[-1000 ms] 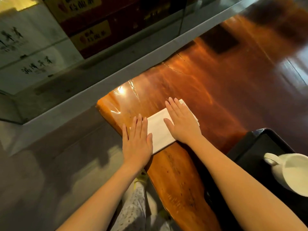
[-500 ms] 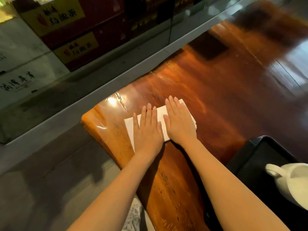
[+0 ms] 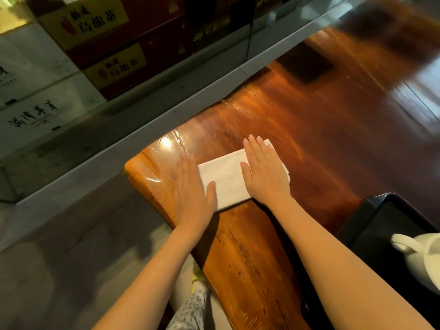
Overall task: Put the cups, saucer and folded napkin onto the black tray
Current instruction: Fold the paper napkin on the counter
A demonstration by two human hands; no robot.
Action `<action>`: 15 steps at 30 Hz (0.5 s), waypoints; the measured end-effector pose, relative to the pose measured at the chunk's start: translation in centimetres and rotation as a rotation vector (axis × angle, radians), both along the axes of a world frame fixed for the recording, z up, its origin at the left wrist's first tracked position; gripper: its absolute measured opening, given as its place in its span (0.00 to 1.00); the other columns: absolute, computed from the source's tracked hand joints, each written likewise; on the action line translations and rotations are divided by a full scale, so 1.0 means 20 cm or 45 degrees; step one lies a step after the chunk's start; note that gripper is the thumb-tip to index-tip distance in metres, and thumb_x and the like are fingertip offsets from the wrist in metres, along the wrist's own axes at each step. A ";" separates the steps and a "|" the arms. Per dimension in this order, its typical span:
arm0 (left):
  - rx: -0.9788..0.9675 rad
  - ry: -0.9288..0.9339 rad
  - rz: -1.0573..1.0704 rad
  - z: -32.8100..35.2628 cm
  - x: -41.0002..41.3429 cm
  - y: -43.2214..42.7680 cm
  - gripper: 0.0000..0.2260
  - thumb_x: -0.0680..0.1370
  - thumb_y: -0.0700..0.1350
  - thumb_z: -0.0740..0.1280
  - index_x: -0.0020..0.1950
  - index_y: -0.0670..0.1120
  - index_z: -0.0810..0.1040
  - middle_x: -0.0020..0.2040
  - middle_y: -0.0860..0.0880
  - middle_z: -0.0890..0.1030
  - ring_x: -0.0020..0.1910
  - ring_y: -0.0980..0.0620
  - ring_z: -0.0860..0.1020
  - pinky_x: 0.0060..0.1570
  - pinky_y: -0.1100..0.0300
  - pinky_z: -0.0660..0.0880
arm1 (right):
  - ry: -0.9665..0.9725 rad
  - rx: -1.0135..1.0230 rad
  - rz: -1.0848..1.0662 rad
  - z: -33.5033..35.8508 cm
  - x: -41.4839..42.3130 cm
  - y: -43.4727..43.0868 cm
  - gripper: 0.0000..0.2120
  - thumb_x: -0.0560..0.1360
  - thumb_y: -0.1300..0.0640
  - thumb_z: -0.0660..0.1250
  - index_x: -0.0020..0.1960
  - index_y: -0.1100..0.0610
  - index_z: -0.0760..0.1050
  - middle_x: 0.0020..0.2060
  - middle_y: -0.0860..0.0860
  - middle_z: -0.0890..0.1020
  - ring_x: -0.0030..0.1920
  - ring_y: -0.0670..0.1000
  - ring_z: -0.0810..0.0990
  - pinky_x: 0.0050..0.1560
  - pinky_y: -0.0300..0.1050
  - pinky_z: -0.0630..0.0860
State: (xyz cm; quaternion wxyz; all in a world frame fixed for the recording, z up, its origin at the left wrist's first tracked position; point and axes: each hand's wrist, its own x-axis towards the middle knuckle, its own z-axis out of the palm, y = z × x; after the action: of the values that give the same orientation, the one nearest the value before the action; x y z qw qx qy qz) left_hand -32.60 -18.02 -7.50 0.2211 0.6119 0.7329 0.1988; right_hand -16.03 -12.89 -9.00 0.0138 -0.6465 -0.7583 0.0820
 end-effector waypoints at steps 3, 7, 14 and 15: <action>0.018 -0.499 0.408 0.10 0.00 0.01 0.28 0.78 0.44 0.63 0.75 0.49 0.55 0.75 0.47 0.61 0.73 0.46 0.63 0.71 0.49 0.63 | -0.021 0.027 -0.065 -0.01 -0.02 0.00 0.27 0.80 0.45 0.46 0.77 0.54 0.51 0.77 0.52 0.54 0.77 0.52 0.51 0.73 0.45 0.43; -0.254 -0.518 0.454 0.19 -0.04 0.08 0.23 0.76 0.44 0.66 0.69 0.44 0.63 0.65 0.46 0.72 0.61 0.48 0.73 0.50 0.59 0.70 | -0.026 0.035 -0.223 0.00 -0.07 -0.03 0.27 0.80 0.45 0.46 0.77 0.55 0.50 0.77 0.52 0.54 0.77 0.54 0.52 0.74 0.47 0.43; -0.448 -0.471 0.229 0.22 -0.07 0.14 0.18 0.78 0.48 0.63 0.67 0.46 0.70 0.63 0.47 0.75 0.54 0.53 0.72 0.46 0.61 0.67 | -0.015 -0.046 -0.196 0.03 -0.06 -0.04 0.28 0.80 0.44 0.44 0.77 0.54 0.45 0.78 0.52 0.49 0.78 0.54 0.47 0.74 0.48 0.40; -0.406 -0.454 0.212 0.21 -0.07 0.13 0.17 0.79 0.48 0.62 0.67 0.46 0.70 0.62 0.47 0.75 0.51 0.55 0.71 0.43 0.63 0.66 | 0.000 -0.057 -0.135 0.04 -0.06 -0.05 0.28 0.80 0.44 0.44 0.77 0.54 0.45 0.78 0.52 0.48 0.78 0.54 0.46 0.74 0.49 0.39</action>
State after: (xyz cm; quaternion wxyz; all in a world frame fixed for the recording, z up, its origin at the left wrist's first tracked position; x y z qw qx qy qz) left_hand -34.00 -15.44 -3.20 0.4236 0.4621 0.7522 0.2031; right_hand -17.22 -13.93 -8.16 0.0037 -0.6858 -0.7211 0.0982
